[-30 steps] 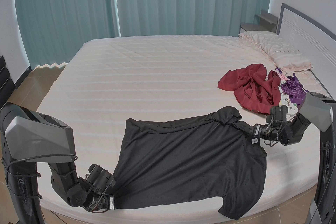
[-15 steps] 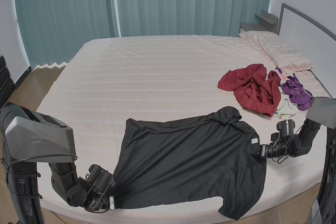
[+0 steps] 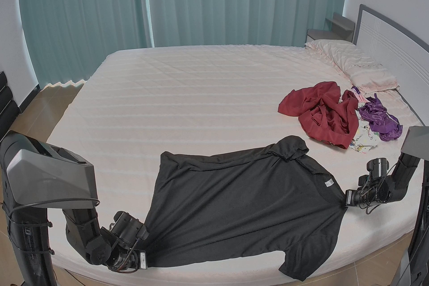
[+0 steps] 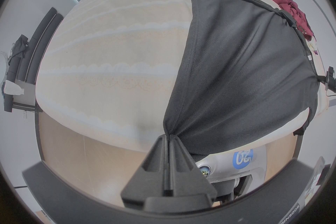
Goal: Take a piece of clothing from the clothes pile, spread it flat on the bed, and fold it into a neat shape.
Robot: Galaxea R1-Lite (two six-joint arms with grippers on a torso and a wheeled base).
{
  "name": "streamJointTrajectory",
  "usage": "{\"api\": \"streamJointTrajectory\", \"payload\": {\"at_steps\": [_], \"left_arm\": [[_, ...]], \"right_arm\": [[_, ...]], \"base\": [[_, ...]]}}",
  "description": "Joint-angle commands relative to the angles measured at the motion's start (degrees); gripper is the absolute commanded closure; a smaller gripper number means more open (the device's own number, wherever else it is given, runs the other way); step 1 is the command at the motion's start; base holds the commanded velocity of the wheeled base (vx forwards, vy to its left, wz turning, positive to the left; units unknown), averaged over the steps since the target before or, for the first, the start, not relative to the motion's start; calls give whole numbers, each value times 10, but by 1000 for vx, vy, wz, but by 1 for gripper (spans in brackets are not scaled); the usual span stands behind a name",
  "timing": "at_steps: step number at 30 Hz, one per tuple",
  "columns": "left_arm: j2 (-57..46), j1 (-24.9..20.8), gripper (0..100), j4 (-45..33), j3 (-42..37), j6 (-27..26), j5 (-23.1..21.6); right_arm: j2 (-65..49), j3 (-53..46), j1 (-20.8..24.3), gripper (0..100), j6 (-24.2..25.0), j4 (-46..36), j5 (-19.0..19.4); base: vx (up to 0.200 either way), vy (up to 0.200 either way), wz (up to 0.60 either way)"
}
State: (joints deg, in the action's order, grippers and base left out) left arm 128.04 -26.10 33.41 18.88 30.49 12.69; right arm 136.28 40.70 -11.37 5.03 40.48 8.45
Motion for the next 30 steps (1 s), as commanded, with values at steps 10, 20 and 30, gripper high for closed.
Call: {"api": "streamJointTrajectory", "payload": {"at_steps": [10,20,30], "left_arm": [[-6,-3,0,-37,-10,-30,0],[-116,46,0,-14,10,-26,-22],[-165,76,0,29,13,-15,-104]], "right_arm": [[-4,-4,-1,0,2,5,0],[-110,12,24,0,127,13,3],[-132,-8,109,0,343,14,18]], "base": [[0,0,0],[0,0,0],[0,0,0]]}}
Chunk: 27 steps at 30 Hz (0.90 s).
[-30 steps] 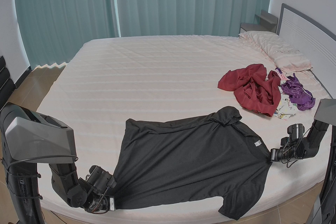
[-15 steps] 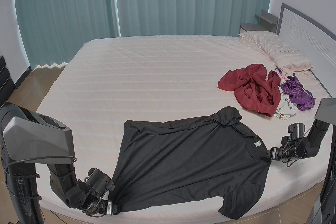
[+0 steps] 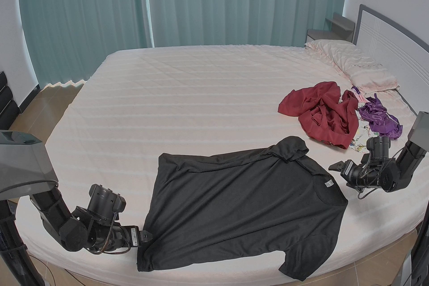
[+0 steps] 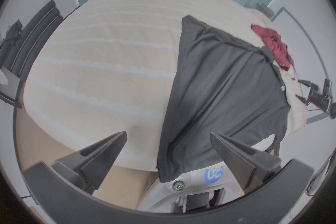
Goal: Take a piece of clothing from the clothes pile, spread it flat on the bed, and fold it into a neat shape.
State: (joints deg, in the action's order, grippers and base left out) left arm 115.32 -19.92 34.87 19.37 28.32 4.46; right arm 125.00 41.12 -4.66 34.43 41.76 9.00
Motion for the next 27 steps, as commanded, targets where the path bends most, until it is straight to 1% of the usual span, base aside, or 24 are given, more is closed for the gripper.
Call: {"api": "streamJointTrajectory", "payload": {"at_steps": [1,2,6,8,13,16,19,21,27], "left_arm": [[-38,15,0,15,10,8,-22],[-34,15,0,23,13,17,-20],[-29,11,0,28,22,39,-21],[-29,12,0,28,32,66,-22],[-16,12,0,29,37,77,-23],[-14,12,0,42,47,97,-22],[-12,12,0,65,49,126,-22],[-6,12,0,77,51,136,-22],[10,9,0,93,51,140,-19]], "right_arm": [[-18,-13,45,0,55,2,16],[-9,-29,56,0,84,18,28],[2,-55,57,0,93,88,37],[3,-68,56,0,96,123,39],[11,-86,60,0,93,133,39],[12,-97,66,0,92,133,39],[12,-102,72,0,91,133,39],[12,-103,73,0,91,134,39],[17,-103,75,0,91,134,38]], "base": [[0,0,0],[0,0,0],[0,0,0],[100,0,0],[200,0,0],[200,0,0],[0,0,0],[0,0,0],[0,0,0]]}}
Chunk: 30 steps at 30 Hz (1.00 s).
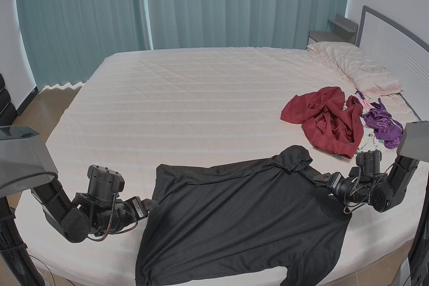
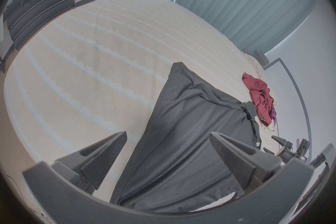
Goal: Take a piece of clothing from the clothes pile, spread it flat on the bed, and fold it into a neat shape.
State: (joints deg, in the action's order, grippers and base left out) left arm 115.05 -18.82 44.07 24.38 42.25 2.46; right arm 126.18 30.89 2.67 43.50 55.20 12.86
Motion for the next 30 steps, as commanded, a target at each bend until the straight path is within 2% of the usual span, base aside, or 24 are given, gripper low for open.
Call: {"api": "streamJointTrajectory", "payload": {"at_steps": [1,7,20,24,30], "left_arm": [[14,-2,0,2,1,1,1],[15,-2,0,2,5,7,1],[31,-3,0,8,20,35,4],[31,-9,0,8,48,60,11],[75,7,0,-6,140,50,33]], "right_arm": [[6,0,1,0,0,1,0],[6,-8,1,0,0,27,-2],[13,-14,2,0,-1,42,-2],[13,-17,8,0,-2,43,-2],[13,-22,19,0,-5,43,-4]], "base": [[0,0,0],[0,-200,0],[0,0,0],[0,0,0],[0,0,0]]}}
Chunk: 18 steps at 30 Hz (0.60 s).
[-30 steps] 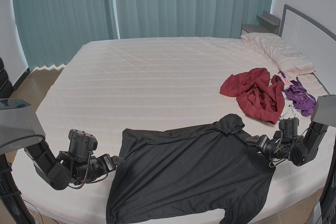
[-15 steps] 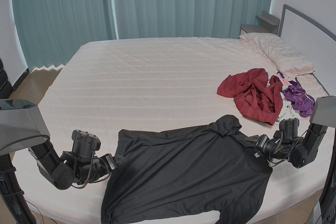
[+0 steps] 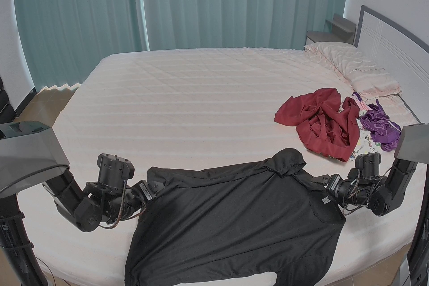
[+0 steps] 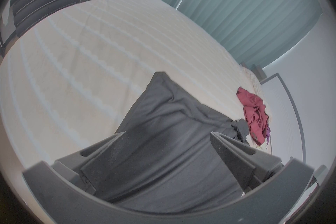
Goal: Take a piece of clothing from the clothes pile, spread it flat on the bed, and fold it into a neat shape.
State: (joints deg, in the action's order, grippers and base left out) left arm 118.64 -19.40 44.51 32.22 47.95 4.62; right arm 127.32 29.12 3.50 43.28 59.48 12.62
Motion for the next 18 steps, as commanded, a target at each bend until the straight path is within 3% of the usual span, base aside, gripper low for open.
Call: {"api": "streamJointTrajectory", "payload": {"at_steps": [1,5,9,18], "left_arm": [[48,20,0,-15,75,-20,18],[98,42,0,-41,151,-81,40],[166,45,0,-59,245,-87,51],[245,45,0,-83,336,-119,52]], "right_arm": [[2,-6,12,0,-6,0,-2],[0,-19,12,0,-16,10,-2],[5,-30,17,0,-16,33,-4],[2,-34,20,0,-16,35,-4]], "base": [[0,0,0],[0,0,0],[0,0,0],[0,0,0]]}}
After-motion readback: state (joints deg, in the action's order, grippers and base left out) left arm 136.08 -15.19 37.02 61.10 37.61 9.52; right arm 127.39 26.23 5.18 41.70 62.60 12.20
